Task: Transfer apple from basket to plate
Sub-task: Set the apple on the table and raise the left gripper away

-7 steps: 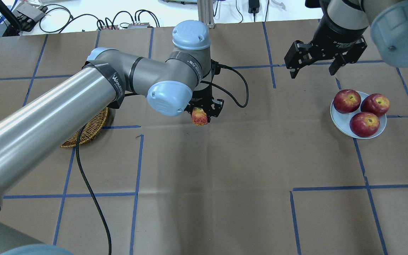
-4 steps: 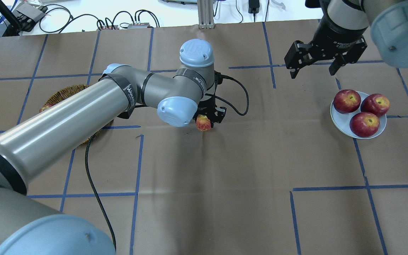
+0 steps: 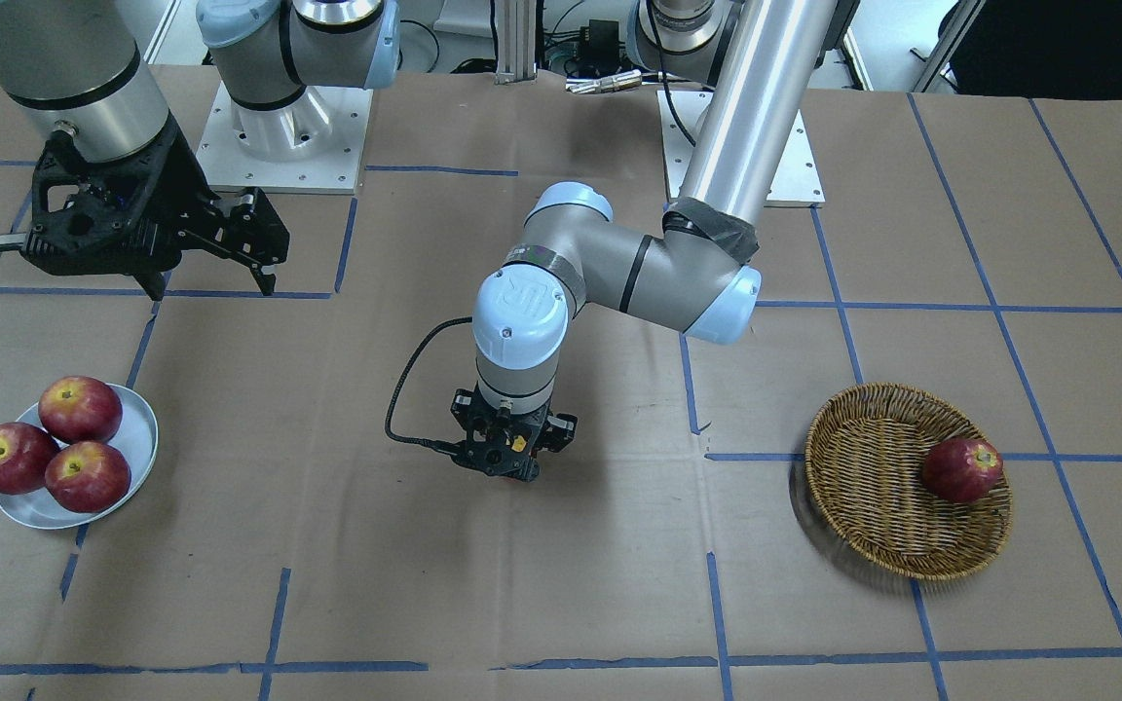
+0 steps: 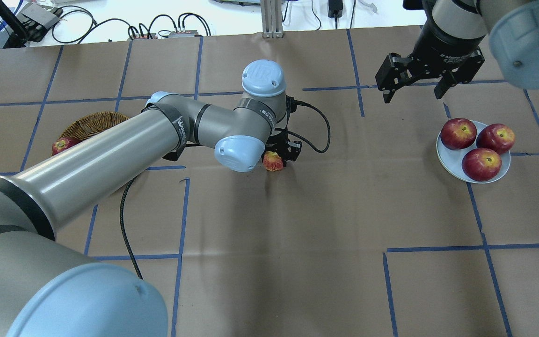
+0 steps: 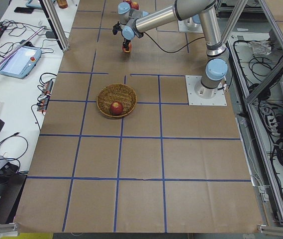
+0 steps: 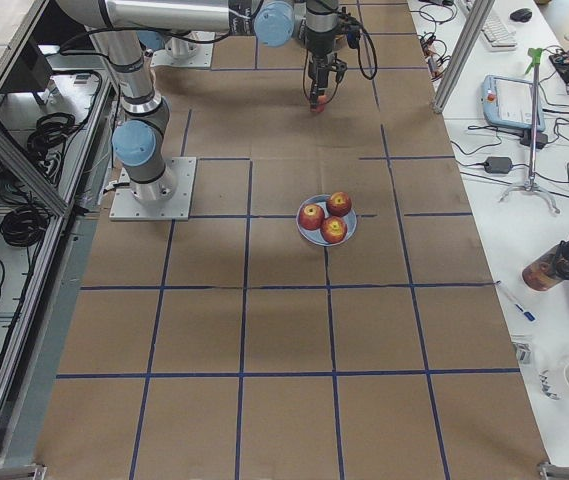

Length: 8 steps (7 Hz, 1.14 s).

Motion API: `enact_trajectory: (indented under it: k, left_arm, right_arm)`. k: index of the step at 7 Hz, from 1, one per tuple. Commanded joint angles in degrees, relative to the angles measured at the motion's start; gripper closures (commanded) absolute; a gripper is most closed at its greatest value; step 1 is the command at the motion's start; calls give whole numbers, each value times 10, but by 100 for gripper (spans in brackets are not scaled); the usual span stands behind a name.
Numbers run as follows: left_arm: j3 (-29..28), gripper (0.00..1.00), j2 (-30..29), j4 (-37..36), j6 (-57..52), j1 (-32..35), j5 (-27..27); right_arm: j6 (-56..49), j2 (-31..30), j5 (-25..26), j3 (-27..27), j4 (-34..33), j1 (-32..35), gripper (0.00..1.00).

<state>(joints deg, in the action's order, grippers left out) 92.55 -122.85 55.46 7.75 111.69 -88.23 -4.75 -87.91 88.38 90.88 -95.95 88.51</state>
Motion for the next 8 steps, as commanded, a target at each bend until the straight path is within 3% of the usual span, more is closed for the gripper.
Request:
enact_trajectory:
  k: [1,3,6,8]
  left_arm:
    - [-16,1,15,17,1,0,1]
    - [-56,1,71,131,-7,-15,-2]
    - [-181,1,144,372,-21,-88,-2]
    - [-194,1,168,421,-56,-111,-21]
  right_arm:
    - [0,0,-2,0,-3,0,0]
    - [0,3,2,-2,-8,1,0]
    - [9,14,-1,-5,-29,10,0]
    - [59,50,-1,-5,-70,52,0]
